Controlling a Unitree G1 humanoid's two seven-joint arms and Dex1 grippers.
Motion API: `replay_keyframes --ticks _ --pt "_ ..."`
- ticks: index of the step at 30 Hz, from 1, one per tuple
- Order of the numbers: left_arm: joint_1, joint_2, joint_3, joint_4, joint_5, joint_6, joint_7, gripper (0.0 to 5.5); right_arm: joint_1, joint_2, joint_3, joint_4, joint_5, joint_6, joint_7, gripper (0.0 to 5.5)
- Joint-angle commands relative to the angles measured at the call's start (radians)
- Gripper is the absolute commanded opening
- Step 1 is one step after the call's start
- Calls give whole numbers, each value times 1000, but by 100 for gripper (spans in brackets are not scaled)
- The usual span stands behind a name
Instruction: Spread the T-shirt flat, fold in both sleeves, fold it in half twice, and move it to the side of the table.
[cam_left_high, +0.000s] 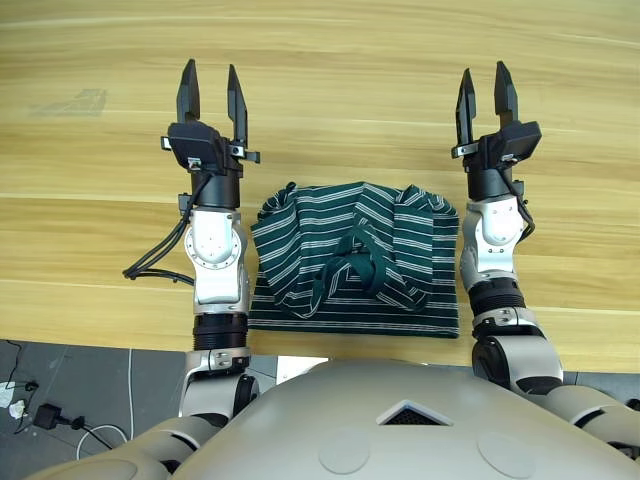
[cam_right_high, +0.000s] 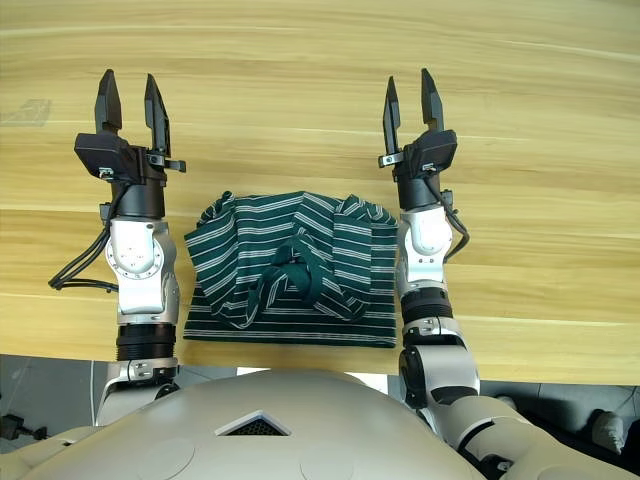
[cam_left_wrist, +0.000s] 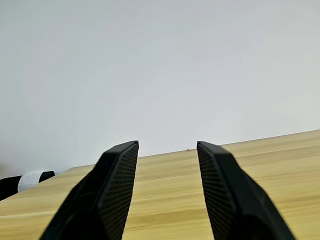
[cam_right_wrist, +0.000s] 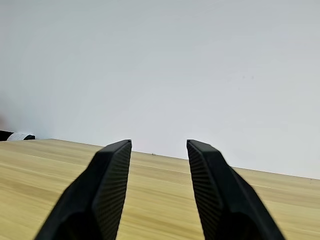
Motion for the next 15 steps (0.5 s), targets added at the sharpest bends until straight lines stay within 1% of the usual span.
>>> replay_keyframes --ticks 1,4,8,12,15 --pt "74 4 -40 -128 -152 231 -97 216 -30 2 1 21 5 2 7 205" --pt "242 73 -99 -330 -211 391 -188 216 -22 6 4 1 3 7 4 205" --pt "497 151 -131 -589 -325 555 -262 216 -11 10 6 -21 -3 13 -2 205" --pt "724 207 -200 -759 -382 640 -299 216 -5 13 8 -39 -11 21 -11 205" --pt "826 224 -244 -798 -363 661 -296 216 0 15 10 -53 -14 28 -15 205"
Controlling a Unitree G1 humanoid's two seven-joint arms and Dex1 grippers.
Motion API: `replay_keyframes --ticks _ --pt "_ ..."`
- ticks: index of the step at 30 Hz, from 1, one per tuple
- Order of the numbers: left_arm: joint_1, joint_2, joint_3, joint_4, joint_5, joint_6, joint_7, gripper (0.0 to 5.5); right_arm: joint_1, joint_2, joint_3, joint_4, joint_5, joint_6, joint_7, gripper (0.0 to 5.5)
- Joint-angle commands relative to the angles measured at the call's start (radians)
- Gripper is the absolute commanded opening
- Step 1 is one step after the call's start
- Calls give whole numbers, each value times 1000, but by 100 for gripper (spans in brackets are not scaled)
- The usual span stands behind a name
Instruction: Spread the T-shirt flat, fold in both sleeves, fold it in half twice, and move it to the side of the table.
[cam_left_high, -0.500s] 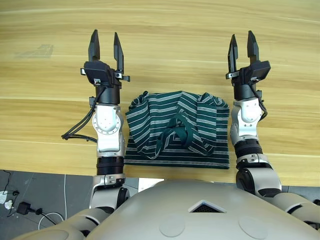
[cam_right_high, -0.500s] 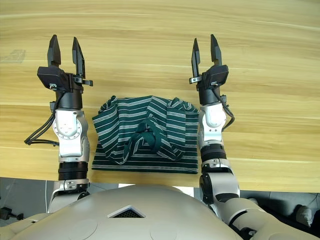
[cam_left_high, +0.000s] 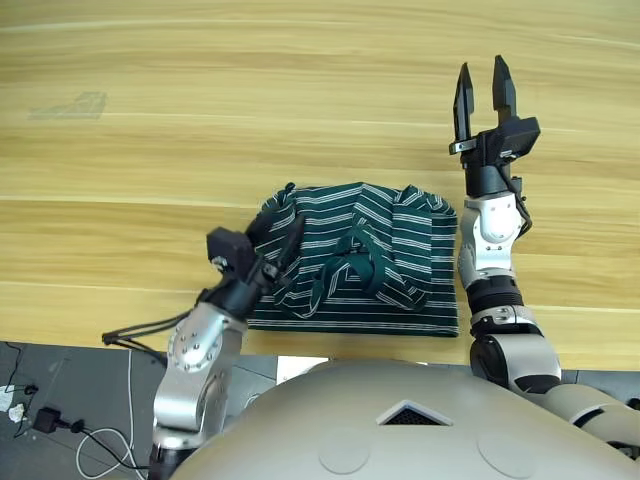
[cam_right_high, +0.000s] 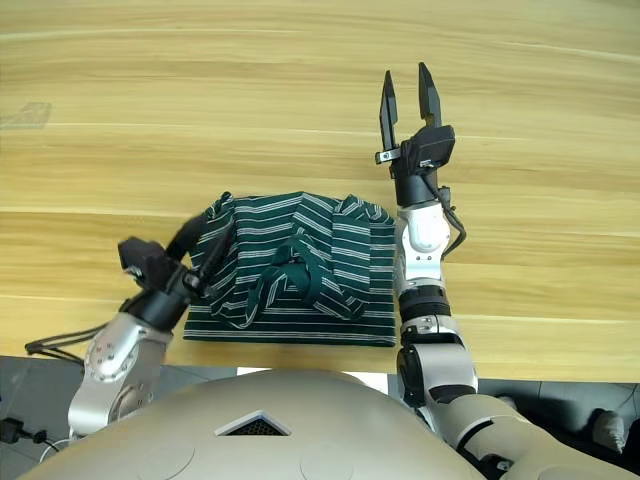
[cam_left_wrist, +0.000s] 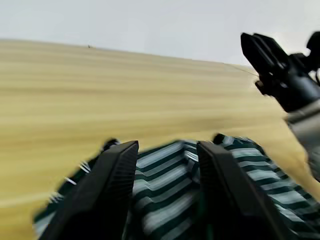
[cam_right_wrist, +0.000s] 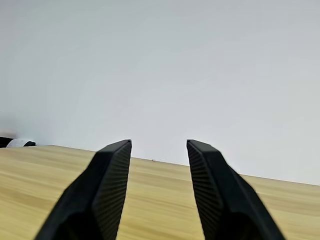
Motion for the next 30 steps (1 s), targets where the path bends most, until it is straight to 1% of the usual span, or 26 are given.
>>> replay_keyframes --ticks 1,5,8,20,26,30 --pt "111 27 -47 -42 11 35 3 216 9 4 5 -29 -13 22 -12 205" --pt "154 41 -85 -29 50 30 4 216 12 5 8 -39 -15 29 -20 205" --pt "154 45 -100 -17 66 20 6 216 11 5 11 -41 -17 33 -25 205" --pt "144 40 -136 76 251 -50 73 216 11 11 18 -50 -21 41 -28 205" --pt "152 38 -165 99 252 -59 64 216 12 12 21 -56 -20 46 -25 205" --pt "140 39 -158 135 281 -78 80 216 12 12 22 -60 -19 48 -25 205"
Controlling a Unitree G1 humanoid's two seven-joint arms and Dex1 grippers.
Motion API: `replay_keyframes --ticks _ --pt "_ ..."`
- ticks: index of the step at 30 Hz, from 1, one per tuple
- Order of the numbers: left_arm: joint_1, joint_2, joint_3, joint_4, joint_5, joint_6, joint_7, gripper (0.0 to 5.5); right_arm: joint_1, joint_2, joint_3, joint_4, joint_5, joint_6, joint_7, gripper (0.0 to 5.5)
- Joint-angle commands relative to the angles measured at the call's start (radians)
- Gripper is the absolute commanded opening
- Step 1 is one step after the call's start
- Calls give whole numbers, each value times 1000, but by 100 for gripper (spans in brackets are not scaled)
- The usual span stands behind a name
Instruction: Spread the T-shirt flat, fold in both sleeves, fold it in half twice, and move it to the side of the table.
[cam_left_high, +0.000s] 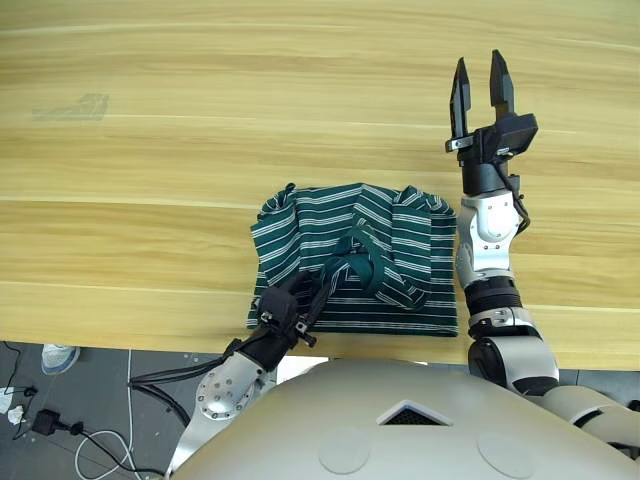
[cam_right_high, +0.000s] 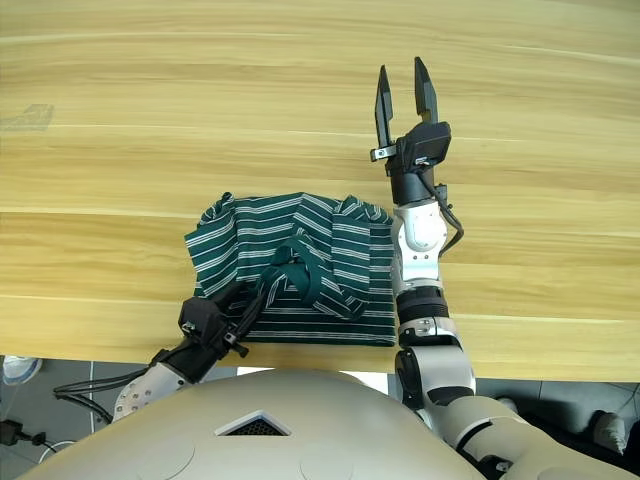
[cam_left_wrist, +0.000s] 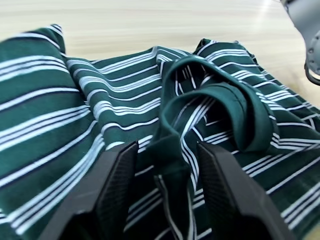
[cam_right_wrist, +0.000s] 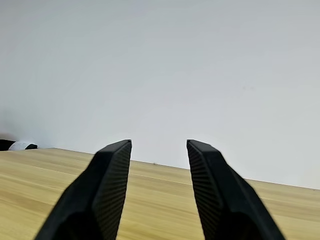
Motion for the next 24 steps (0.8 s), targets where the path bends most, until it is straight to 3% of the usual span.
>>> replay_keyframes --ticks 1,11,24 --pt "-5 3 4 35 37 -25 14 216 4 2 2 -19 2 17 -1 205" --pt "-22 -6 0 72 57 -42 17 216 8 2 3 -27 3 21 -2 205" --pt "-42 0 -27 79 65 -76 3 1 0 2 3 -17 1 21 -3 205"
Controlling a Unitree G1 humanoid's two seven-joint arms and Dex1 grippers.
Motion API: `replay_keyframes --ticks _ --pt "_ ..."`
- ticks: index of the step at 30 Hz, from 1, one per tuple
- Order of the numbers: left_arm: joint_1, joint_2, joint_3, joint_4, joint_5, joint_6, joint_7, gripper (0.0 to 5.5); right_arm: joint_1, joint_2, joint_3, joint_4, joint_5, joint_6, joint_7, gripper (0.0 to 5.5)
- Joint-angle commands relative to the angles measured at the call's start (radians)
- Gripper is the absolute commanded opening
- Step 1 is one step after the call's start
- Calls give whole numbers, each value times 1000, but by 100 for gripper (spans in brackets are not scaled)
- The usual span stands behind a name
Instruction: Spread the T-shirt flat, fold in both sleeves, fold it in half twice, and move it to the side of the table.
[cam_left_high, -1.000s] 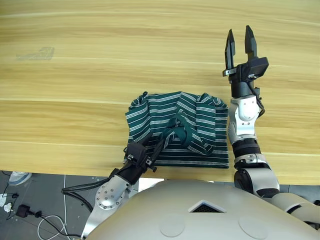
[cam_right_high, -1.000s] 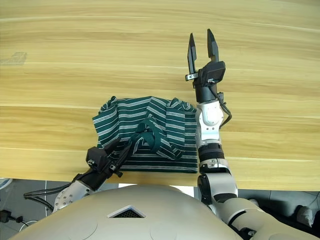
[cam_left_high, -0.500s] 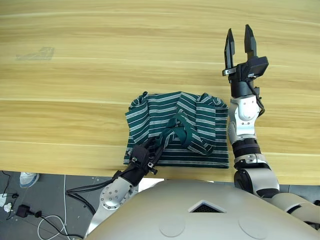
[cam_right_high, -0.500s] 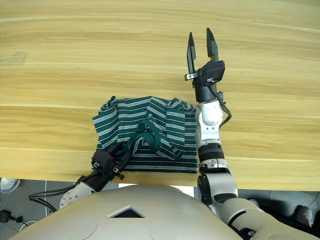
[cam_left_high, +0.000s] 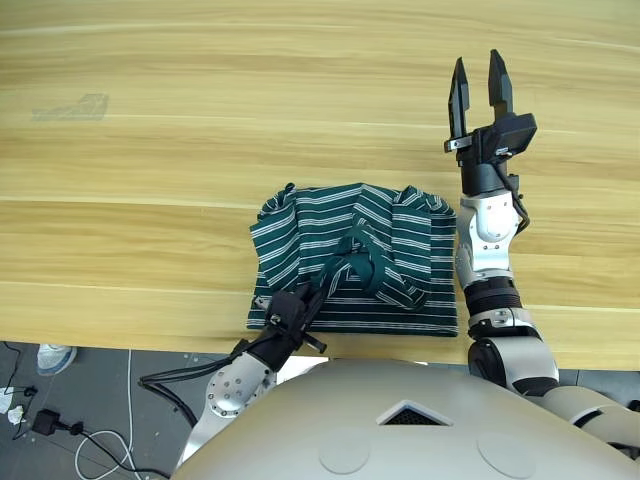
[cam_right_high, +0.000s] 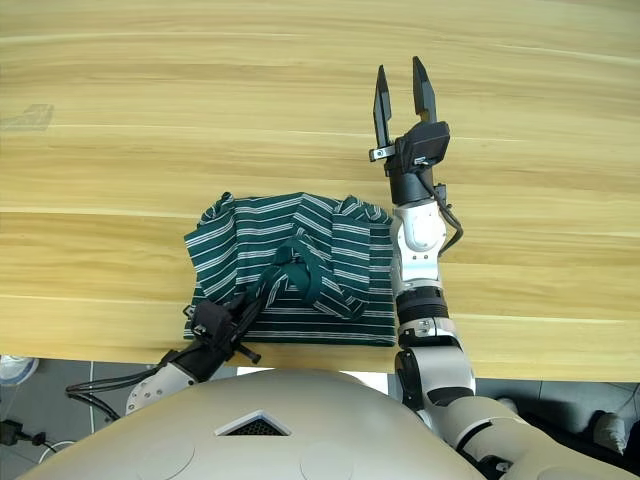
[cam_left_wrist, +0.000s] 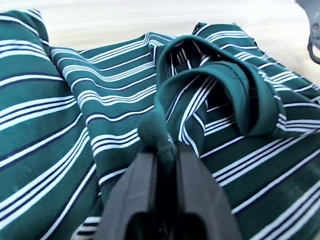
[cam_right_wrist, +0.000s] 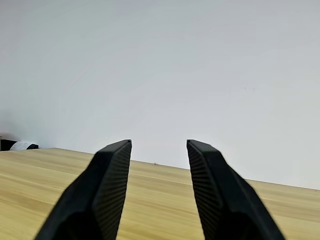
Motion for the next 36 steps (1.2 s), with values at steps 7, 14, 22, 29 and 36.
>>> replay_keyframes --ticks 7,14,22,29,36 --pt "-28 -1 0 1 -11 -35 -15 1 -13 -3 -1 9 -11 5 -6 205" --pt "-55 -11 -16 -15 -37 -48 -33 1 63 -60 39 -189 31 78 83 205" --pt "-69 -34 -46 -9 -14 -46 -25 1 539 -418 190 -837 113 426 416 205" --pt "-72 -39 -59 -6 -4 -48 -11 1 766 -578 258 -928 36 490 532 205" --pt "-84 -31 -51 -14 -10 -41 -11 1 772 -540 347 -843 -111 447 497 205"
